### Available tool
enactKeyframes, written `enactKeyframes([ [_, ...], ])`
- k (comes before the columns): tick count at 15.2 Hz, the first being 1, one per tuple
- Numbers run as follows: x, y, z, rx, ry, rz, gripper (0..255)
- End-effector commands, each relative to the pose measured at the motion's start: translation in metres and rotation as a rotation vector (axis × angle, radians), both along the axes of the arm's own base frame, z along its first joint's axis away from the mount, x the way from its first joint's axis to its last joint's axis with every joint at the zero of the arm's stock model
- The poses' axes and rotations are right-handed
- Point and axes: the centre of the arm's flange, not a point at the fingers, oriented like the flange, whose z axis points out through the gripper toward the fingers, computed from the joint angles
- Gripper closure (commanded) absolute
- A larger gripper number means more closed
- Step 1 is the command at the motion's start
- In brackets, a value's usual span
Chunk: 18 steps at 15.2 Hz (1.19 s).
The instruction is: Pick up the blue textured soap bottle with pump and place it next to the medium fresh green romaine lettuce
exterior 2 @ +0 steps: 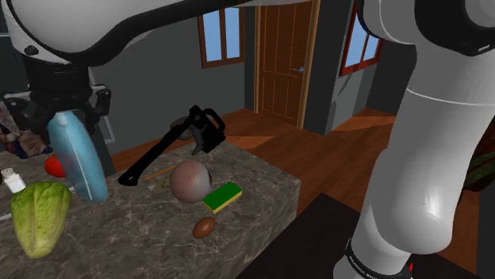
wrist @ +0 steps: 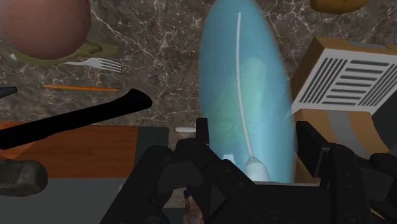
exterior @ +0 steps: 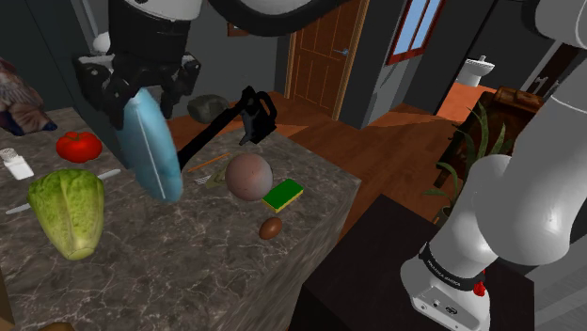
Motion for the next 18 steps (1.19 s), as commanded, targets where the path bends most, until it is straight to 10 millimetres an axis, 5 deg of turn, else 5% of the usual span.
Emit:
enactKeyframes([
  [1,-0.001,0.026,-0.007,0.001,-0.001,-0.002,255],
  [11,0.006,0.155,-0.032,0.001,-0.001,-0.002,255],
  [18,0.006,0.155,-0.069,0.001,-0.001,-0.002,255],
])
